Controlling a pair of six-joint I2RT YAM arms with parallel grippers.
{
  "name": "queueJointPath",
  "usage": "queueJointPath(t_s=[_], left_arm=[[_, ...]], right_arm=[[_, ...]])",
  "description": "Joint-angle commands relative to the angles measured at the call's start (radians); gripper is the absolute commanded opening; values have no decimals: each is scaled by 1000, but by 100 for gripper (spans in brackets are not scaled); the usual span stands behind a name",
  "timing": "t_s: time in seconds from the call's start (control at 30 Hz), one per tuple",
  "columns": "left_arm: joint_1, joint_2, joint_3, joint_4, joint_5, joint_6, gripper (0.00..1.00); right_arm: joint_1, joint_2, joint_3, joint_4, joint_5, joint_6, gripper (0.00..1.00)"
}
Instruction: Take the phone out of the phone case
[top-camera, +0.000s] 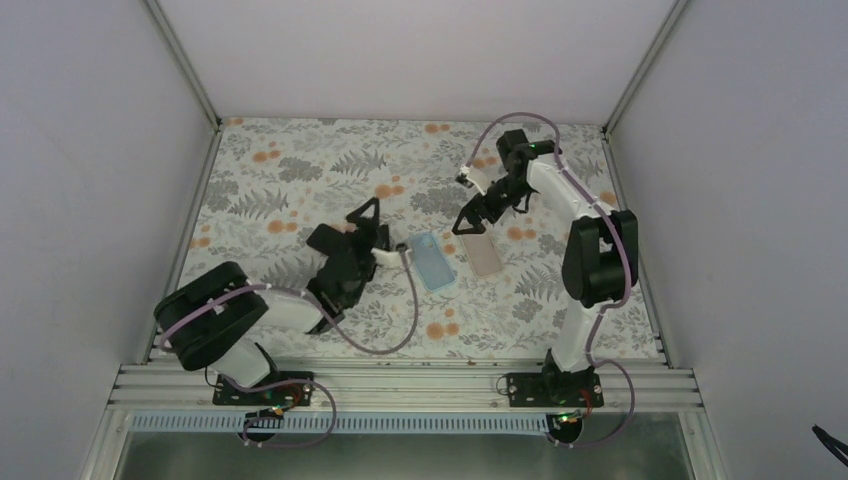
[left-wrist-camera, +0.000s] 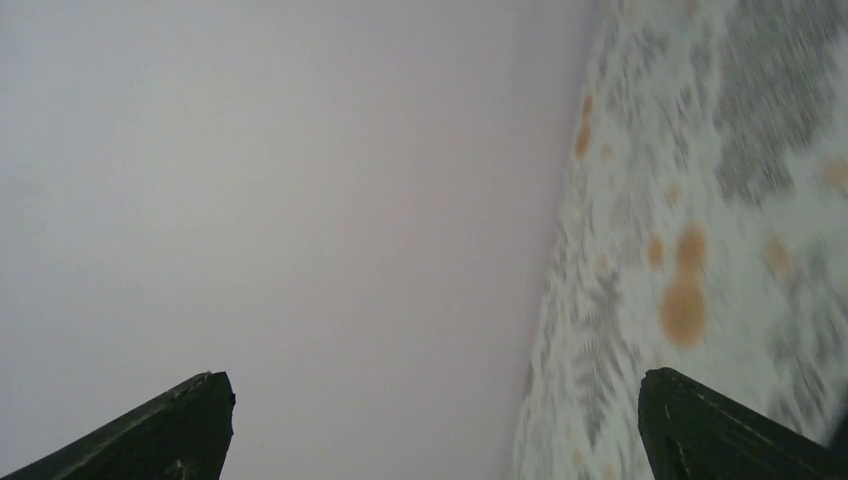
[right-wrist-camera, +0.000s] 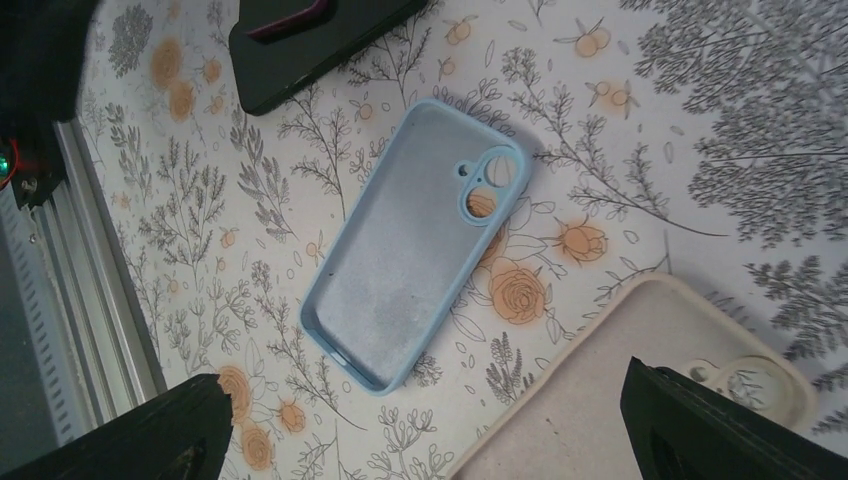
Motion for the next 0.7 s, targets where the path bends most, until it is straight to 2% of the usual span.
queueJointPath(t_s=[0.0, 0.07, 0.17, 0.37, 0.5, 0.67], left_arm=[[-6, -90, 240, -544, 128, -312, 100], [-7, -91, 351, -706, 159, -400, 100], [-5, -98, 420, -838, 218, -466, 100], [47, -82, 615, -1277, 455, -626, 100], [164, -50, 838, -1575, 704, -733, 100], [315, -36, 1022, -1731, 878, -827, 100]], right_arm=[[-26, -63, 19, 20, -10, -20, 100], [-39, -85, 17, 36, -18, -20, 100], [-58, -105, 20, 41, -41, -30, 100], [-97, -118, 27, 55, -53, -31, 100], [-136, -150, 16, 83, -83, -28, 100], [-170, -252, -44, 232, -47, 64, 100]])
